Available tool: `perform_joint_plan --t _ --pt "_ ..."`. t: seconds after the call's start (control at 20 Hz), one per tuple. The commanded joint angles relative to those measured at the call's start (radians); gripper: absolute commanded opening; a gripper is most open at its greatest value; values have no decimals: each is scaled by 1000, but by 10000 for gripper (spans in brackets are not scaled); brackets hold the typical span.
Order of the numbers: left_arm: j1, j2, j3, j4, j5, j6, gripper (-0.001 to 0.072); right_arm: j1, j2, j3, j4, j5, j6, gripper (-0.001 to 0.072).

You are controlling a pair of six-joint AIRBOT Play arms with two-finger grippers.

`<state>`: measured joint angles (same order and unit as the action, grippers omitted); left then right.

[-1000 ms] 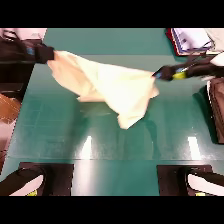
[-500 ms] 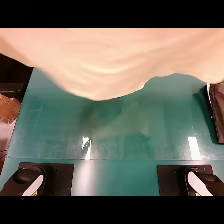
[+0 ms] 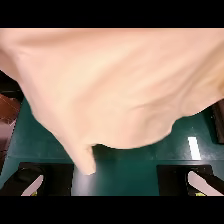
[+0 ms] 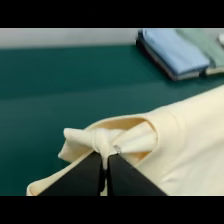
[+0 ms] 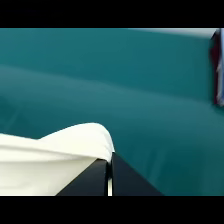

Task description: Fold the shirts.

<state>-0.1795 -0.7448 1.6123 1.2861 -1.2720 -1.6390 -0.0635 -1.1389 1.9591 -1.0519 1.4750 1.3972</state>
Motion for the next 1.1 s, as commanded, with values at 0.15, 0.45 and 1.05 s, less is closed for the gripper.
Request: perform_joint_plan --t 0.15,0.45,1.05 --pt "0 -283 -368 -24 3 59 21 127 -359 -219 0 -23 16 14" --pt "1 -571 -387 -22 448 143 22 130 -624 -72 5 -63 16 16" --pt "299 -500 -403 -51 76 161 544 9 -355 -334 111 42 -64 411"
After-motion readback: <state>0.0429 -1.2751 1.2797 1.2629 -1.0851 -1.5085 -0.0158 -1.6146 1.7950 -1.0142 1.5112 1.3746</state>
